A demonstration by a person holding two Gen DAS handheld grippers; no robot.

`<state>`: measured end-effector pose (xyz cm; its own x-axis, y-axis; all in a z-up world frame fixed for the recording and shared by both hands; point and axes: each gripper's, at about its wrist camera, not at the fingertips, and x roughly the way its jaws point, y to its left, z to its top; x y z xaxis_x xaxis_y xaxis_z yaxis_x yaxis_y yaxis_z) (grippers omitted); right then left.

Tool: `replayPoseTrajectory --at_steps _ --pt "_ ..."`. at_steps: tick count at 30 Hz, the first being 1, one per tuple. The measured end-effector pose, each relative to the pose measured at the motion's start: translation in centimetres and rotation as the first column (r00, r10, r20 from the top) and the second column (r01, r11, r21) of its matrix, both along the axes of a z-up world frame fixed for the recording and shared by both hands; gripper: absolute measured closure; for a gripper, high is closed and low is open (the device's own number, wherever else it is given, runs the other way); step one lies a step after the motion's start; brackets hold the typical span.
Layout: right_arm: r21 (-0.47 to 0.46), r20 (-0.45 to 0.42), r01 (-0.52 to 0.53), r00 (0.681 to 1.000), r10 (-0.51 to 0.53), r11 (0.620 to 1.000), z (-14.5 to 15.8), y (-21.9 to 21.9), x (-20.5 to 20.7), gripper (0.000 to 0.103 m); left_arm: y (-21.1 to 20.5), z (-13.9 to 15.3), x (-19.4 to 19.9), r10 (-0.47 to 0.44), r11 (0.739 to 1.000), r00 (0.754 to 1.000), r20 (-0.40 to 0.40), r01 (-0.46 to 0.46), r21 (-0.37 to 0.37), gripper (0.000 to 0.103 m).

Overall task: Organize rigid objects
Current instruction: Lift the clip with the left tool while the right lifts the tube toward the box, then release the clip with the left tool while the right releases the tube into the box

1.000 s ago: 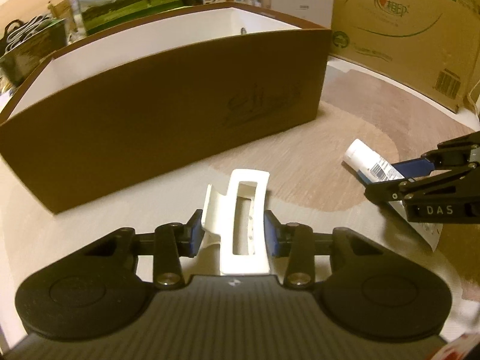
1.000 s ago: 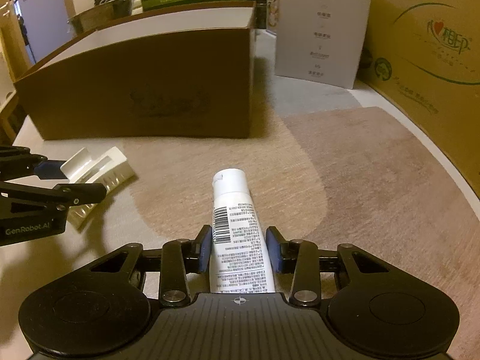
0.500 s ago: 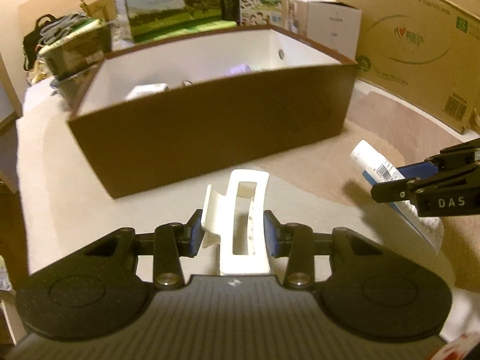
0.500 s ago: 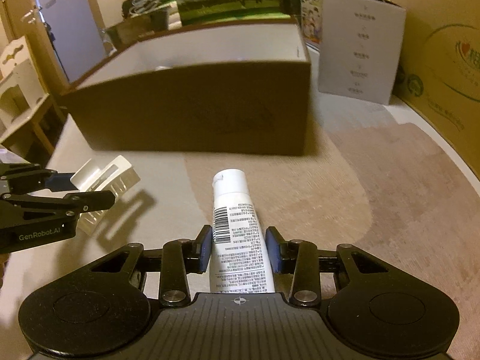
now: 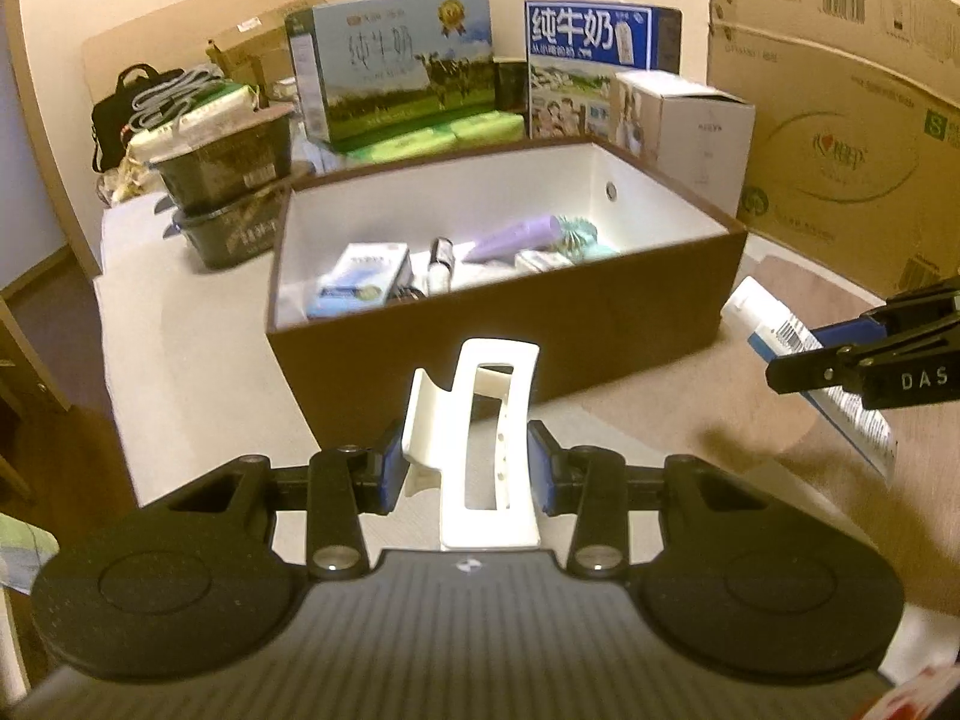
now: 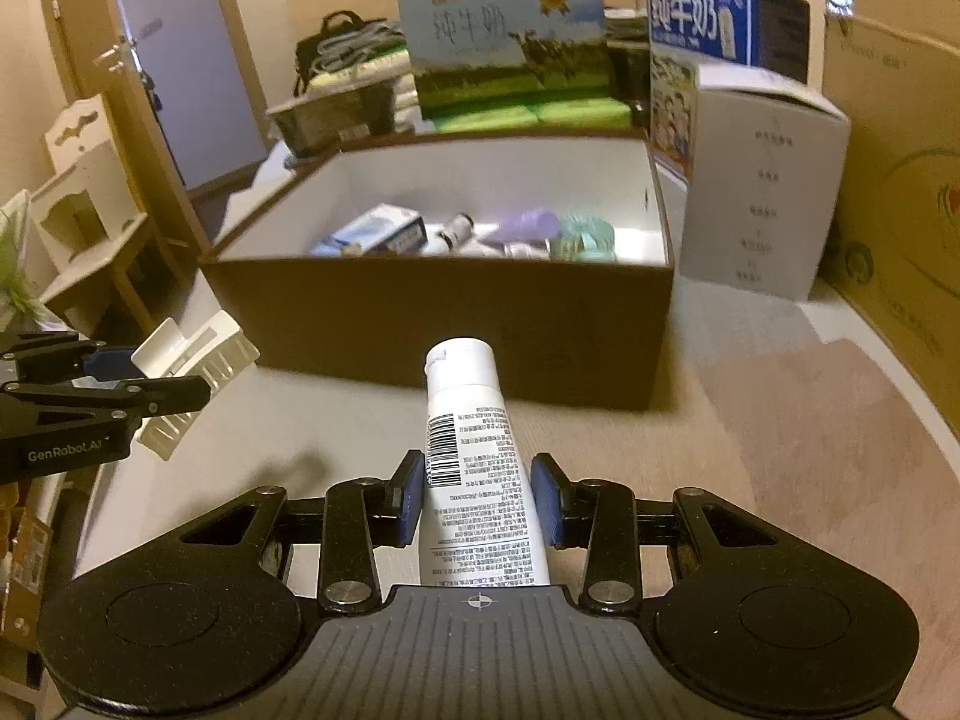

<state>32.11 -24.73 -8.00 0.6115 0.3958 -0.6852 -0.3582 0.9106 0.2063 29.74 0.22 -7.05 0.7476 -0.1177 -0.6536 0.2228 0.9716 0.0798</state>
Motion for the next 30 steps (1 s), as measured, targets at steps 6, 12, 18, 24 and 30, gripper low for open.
replayPoseTrajectory --at_steps 6,12,18,24,30 --pt "0.033 0.036 -0.022 0.999 0.021 0.999 2.5 0.4 2.4 0.065 0.4 2.2 2.0 0.003 1.0 0.999 0.041 -0.003 0.005 0.065" --pt "0.04 0.084 -0.047 0.996 0.043 0.998 4.8 1.5 5.6 0.065 0.3 3.8 4.9 0.001 1.0 0.997 0.073 -0.003 0.02 0.065" --pt "0.055 0.109 -0.058 0.993 0.052 0.997 6.1 2.7 9.1 0.065 0.3 4.6 8.6 0.019 1.0 0.998 0.065 -0.02 0.017 0.065" --pt "0.068 0.125 -0.041 0.992 0.033 0.997 7.0 3.7 13.2 0.065 0.1 4.8 12.0 0.038 0.999 0.998 0.05 -0.039 0.015 0.065" --pt "0.063 0.13 -0.017 0.992 0.008 0.998 6.7 4.7 16.5 0.065 -0.4 4.1 15.0 0.048 0.999 0.998 0.034 -0.048 0.016 0.065"
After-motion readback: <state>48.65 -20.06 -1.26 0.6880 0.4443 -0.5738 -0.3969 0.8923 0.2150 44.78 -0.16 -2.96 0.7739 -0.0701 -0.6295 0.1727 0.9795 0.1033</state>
